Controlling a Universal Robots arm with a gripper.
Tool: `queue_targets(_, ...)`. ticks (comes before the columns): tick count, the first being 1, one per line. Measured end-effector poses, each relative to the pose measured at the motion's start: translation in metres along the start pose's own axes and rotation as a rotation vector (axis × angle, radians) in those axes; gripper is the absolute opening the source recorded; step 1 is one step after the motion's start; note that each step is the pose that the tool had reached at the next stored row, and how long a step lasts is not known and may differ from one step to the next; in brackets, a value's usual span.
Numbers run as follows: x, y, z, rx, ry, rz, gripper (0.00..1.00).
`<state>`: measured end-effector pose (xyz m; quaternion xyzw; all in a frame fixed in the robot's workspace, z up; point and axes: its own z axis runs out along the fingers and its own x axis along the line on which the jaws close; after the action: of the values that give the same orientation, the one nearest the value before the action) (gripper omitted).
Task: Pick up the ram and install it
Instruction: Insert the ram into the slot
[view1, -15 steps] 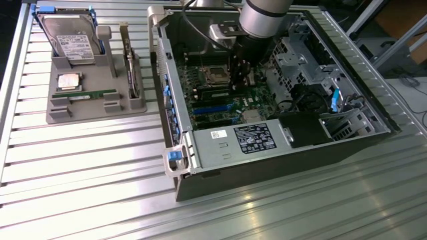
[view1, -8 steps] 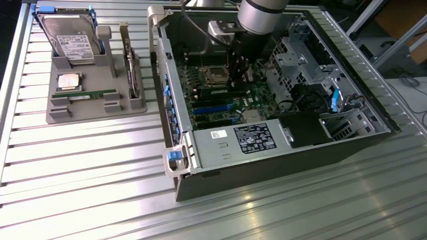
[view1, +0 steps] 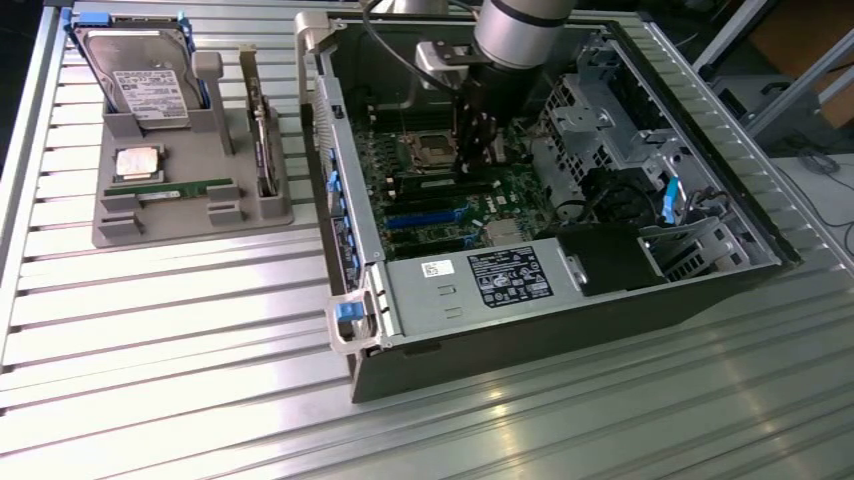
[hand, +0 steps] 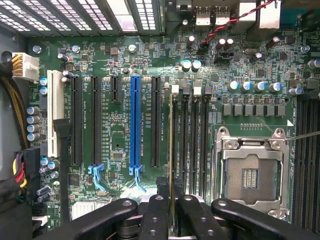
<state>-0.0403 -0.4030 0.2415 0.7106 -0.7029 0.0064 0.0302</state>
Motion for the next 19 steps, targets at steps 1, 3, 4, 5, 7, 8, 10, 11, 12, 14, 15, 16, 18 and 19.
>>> queue_targets(1, 0.0, 0.0, 0.0003, -0.0002, 0.0001, 0.0, 0.14)
queue_targets(3, -0.0003, -0.0001, 0.0009, -0.0003, 0.0, 0.0, 0.14)
queue_targets(4, -0.0005, 0.0, 0.001, -0.0003, 0.0, 0.0, 0.14)
queue_targets(5, -0.0005, 0.0, 0.0011, -0.0003, 0.0001, 0.0, 0.14)
queue_targets(7, -0.0008, -0.0001, 0.0017, -0.0004, 0.0001, 0.0, 0.14)
queue_targets(8, -0.0008, -0.0001, 0.002, -0.0004, 0.0001, 0.0, 0.14)
queue_targets(10, -0.001, -0.0001, 0.0025, -0.0005, 0.0001, 0.0, 0.14)
queue_targets(11, -0.0011, -0.0001, 0.0027, -0.0005, 0.0, 0.0, 0.14)
queue_targets(12, -0.0012, -0.0001, 0.003, -0.0006, 0.0, 0.0, 0.14)
queue_targets(14, -0.0014, -0.0001, 0.0034, -0.0007, 0.0001, 0.0, 0.14)
queue_targets(15, -0.0014, -0.0001, 0.0036, -0.0006, 0.0, 0.0, 0.14)
queue_targets(16, -0.0015, -0.0001, 0.0039, -0.0006, -0.0001, 0.0, 0.14)
queue_targets(18, -0.0017, -0.0002, 0.0047, -0.0007, 0.0, 0.0, 0.14)
queue_targets(19, -0.0018, -0.0002, 0.005, -0.0007, 0.0, 0.0, 0.14)
